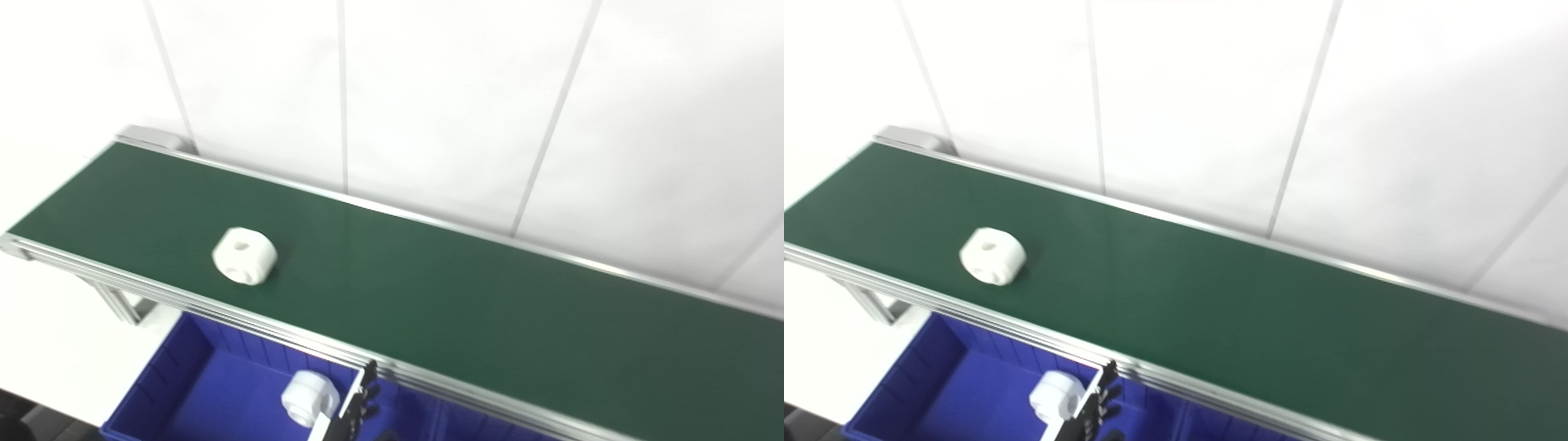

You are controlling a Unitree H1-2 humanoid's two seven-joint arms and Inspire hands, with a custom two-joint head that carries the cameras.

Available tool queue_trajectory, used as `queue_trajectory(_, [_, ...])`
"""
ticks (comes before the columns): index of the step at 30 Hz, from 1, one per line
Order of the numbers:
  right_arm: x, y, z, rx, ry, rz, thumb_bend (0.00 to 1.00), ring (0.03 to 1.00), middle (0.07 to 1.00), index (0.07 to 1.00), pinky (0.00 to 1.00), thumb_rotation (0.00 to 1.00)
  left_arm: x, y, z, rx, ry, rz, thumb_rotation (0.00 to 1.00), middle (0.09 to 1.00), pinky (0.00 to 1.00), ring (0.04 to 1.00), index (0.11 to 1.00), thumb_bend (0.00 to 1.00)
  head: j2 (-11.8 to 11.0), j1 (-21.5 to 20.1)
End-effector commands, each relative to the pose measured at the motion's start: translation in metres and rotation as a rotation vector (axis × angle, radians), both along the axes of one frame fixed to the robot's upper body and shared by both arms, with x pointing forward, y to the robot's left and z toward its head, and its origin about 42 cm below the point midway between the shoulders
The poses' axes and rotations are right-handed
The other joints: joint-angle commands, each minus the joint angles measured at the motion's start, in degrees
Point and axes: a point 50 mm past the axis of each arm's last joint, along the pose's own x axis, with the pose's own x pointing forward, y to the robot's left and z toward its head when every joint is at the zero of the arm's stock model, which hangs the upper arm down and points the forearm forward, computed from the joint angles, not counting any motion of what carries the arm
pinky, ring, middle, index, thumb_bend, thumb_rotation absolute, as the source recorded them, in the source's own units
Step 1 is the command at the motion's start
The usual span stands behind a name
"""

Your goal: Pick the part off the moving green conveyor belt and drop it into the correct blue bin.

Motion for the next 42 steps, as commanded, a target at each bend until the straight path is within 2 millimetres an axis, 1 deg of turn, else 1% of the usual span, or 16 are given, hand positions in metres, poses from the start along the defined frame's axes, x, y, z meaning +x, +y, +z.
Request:
queue_trajectory(1, [0.006, -0.004, 0.01, -0.012, -0.094, 0.013, 0.29, 1.0, 1.0, 1.0, 1.0, 1.0, 0.009, -0.027, 0.009, -0.058, -0.065, 0.0, 0.82, 1.0, 0.8, 0.941, 1.0, 0.74, -0.67, 0.1])
queue_trajectory(3, [0.007, -0.003, 0.01, -0.015, -0.086, 0.012, 0.28, 1.0, 1.0, 1.0, 1.0, 1.0, 0.01, -0.027, 0.008, -0.049, -0.087, -0.003, 0.81, 1.0, 0.79, 0.936, 1.0, 0.73, -1.38, 0.29])
queue_trajectory(5, [0.008, -0.001, 0.01, -0.015, -0.08, 0.009, 0.25, 1.0, 1.0, 1.0, 1.0, 1.0, 0.011, -0.026, 0.009, -0.021, -0.136, -0.013, 0.76, 0.984, 0.76, 0.902, 0.999, 0.64, -1.65, 0.3])
queue_trajectory(6, [0.008, 0.0, 0.01, -0.014, -0.078, 0.009, 0.24, 1.0, 1.0, 1.0, 1.0, 1.0, 0.011, -0.025, 0.009, -0.011, -0.15, -0.015, 0.76, 0.978, 0.75, 0.894, 0.995, 0.64, -1.85, 0.27])
queue_trajectory(11, [0.009, 0.004, 0.008, -0.019, -0.086, 0.011, 0.2, 1.0, 1.0, 1.0, 1.0, 1.0, 0.02, -0.008, 0.027, 0.073, -0.258, -0.038, 0.69, 0.924, 0.72, 0.864, 0.921, 0.72, -2.28, -0.64])
queue_trajectory(14, [0.009, 0.006, 0.005, -0.023, -0.089, 0.01, 0.18, 1.0, 1.0, 1.0, 1.0, 1.0, 0.029, 0.007, 0.042, 0.166, -0.35, -0.07, 0.71, 0.887, 0.72, 0.855, 0.871, 0.79, -2.46, -0.72])
queue_trajectory(17, [0.01, 0.009, 0.005, -0.033, -0.084, 0.016, 0.16, 1.0, 1.0, 1.0, 1.0, 1.0, 0.051, 0.033, 0.067, 0.332, -0.488, -0.129, 0.74, 0.863, 0.72, 0.834, 0.841, 0.81, -2.44, -1.1])
queue_trajectory(19, [0.01, 0.012, 0.005, -0.03, -0.088, 0.019, 0.15, 1.0, 1.0, 1.0, 1.0, 1.0, 0.066, 0.047, 0.078, 0.386, -0.543, -0.154, 0.71, 0.836, 0.75, 0.822, 0.817, 0.85, -2.43, -1.38])
queue_trajectory(20, [0.011, 0.013, 0.005, -0.03, -0.088, 0.02, 0.14, 1.0, 1.0, 1.0, 1.0, 1.0, 0.081, 0.059, 0.086, 0.459, -0.584, -0.173, 0.71, 0.817, 0.76, 0.81, 0.807, 0.88, -2.45, -1.51])
queue_trajectory(23, [0.012, 0.015, 0.005, -0.04, -0.089, 0.025, 0.12, 1.0, 1.0, 1.0, 1.0, 1.0, 0.114, 0.084, 0.104, 0.647, -0.674, -0.226, 0.7, 0.811, 0.78, 0.802, 0.809, 0.91, -2.72, -1.5])
queue_trajectory(26, [0.013, 0.016, 0.005, -0.052, -0.086, 0.035, 0.09, 1.0, 1.0, 1.0, 1.0, 1.0, 0.142, 0.095, 0.118, 0.812, -0.723, -0.265, 0.69, 0.802, 0.79, 0.793, 0.802, 0.93, -2.69, -1.42])
queue_trajectory(28, [0.014, 0.017, 0.006, -0.055, -0.085, 0.037, 0.08, 1.0, 1.0, 1.0, 1.0, 1.0, 0.155, 0.097, 0.123, 0.881, -0.741, -0.283, 0.64, 0.797, 0.8, 0.791, 0.79, 0.92, -2.51, -1.58])
queue_trajectory(29, [0.014, 0.017, 0.006, -0.056, -0.086, 0.036, 0.07, 1.0, 1.0, 1.0, 1.0, 1.0, 0.16, 0.098, 0.124, 0.907, -0.748, -0.289, 0.61, 0.795, 0.79, 0.79, 0.783, 0.92, -2.51, -1.58])
queue_trajectory(33, [0.014, 0.017, 0.006, -0.048, -0.093, 0.039, 0.07, 1.0, 1.0, 1.0, 1.0, 1.0, 0.188, 0.106, 0.128, 1.076, -0.745, -0.333, 0.58, 0.786, 0.79, 0.782, 0.784, 0.9, -2.11, -1.89])
queue_trajectory(38, [0.014, 0.019, 0.01, -0.047, -0.076, 0.038, 0.09, 1.0, 1.0, 1.0, 1.0, 1.0, 0.223, 0.119, 0.115, 1.203, -0.696, -0.362, 0.59, 0.784, 0.83, 0.79, 0.791, 0.89, -1.23, -2.49])
queue_trajectory(42, [0.012, 0.019, 0.01, -0.058, -0.082, 0.046, 0.11, 1.0, 1.0, 1.0, 1.0, 1.0, 0.243, 0.128, 0.106, 1.263, -0.657, -0.382, 0.6, 0.79, 0.86, 0.797, 0.784, 0.87, -0.78, -3.0])
